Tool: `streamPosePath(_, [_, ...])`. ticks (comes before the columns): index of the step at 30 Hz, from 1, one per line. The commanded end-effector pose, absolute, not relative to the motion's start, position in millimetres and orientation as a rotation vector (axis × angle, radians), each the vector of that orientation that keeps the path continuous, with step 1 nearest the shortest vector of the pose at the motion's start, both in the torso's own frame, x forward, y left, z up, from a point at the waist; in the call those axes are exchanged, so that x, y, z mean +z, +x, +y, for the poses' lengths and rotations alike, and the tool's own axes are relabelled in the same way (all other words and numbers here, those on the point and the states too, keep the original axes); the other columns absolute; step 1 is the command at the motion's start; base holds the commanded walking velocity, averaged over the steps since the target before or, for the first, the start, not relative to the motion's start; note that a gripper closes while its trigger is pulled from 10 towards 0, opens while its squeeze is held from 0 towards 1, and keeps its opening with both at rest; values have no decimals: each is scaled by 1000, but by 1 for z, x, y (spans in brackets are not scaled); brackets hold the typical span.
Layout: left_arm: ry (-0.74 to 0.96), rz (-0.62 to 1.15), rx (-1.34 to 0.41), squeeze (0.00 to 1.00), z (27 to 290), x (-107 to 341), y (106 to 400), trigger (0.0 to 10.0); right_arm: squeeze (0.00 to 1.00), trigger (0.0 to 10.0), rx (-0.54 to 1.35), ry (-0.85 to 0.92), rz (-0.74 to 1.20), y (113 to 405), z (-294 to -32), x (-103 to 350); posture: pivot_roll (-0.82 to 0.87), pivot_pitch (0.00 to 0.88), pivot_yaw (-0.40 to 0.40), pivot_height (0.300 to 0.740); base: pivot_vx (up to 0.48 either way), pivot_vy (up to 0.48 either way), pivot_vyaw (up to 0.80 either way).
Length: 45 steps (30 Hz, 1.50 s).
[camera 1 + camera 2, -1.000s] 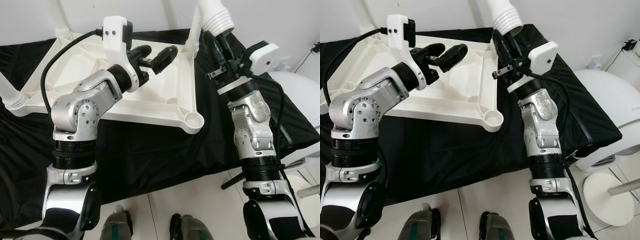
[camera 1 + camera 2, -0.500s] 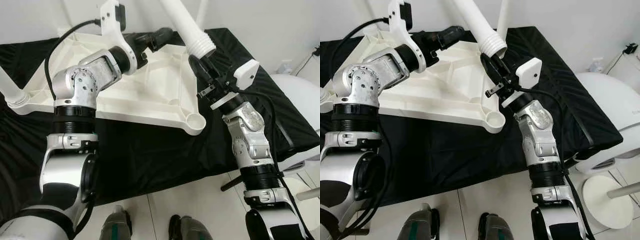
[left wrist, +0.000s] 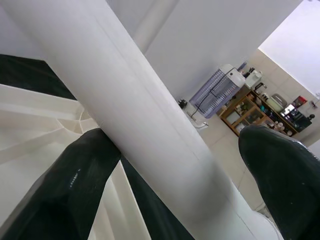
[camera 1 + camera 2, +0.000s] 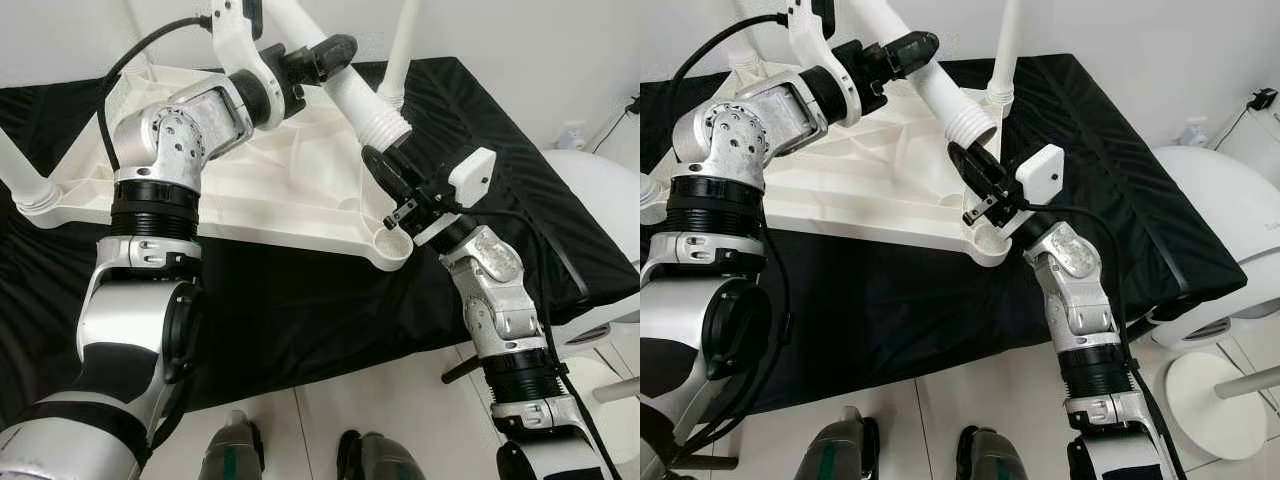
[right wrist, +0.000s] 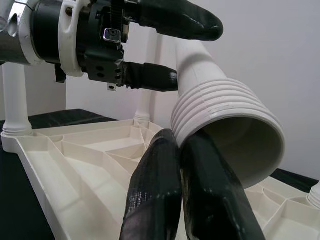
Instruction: Building children table
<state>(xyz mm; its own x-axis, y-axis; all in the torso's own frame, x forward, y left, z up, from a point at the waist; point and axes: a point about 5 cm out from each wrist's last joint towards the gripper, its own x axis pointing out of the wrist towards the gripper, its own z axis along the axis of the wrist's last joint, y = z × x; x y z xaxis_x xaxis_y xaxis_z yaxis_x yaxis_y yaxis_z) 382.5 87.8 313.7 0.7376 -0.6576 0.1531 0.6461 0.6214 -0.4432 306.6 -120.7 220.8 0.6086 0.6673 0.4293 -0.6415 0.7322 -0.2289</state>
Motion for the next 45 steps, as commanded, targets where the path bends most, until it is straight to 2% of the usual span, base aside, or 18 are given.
streamPosePath(1, [-491, -29, -880, 0, 80, 324, 378, 10000, 0, 10000, 783, -58, -524, 303, -117, 221, 46, 60, -35, 740, 0, 0, 0])
streamPosePath(12, [-537, -18, -819, 0, 82, 330, 390, 10000, 0, 10000, 844, -83, -502, 296, -110, 216, 38, 54, -33, 740, 0, 0, 0])
streamPosePath(20, [-597, -6, -686, 0, 100, 335, 404, 10000, 0, 10000, 852, -97, -490, 292, -109, 211, 40, 62, -26, 740, 0, 0, 0])
streamPosePath(33, [-607, -20, -640, 0, 113, 341, 410, 10000, 0, 10000, 830, -102, -491, 291, -112, 211, 40, 70, -17, 740, 0, 0, 0])
streamPosePath(34, [-603, -19, -639, 0, 114, 340, 410, 4863, 0, 10000, 826, -101, -491, 291, -112, 211, 39, 70, -15, 740, 0, 0, 0])
streamPosePath(36, [-602, -18, -638, 0, 114, 340, 410, 4863, 0, 10000, 824, -101, -491, 291, -112, 211, 39, 70, -15, 740, 0, 0, 0])
streamPosePath(37, [-621, -26, -639, 0, 116, 340, 410, 0, 0, 10000, 822, -101, -492, 291, -112, 211, 42, 72, -14, 740, 0, 0, 0])
streamPosePath(45, [-622, -42, -648, 0, 118, 343, 410, 0, 0, 10000, 814, -102, -492, 291, -113, 211, 46, 76, -15, 740, 0, 0, 0])
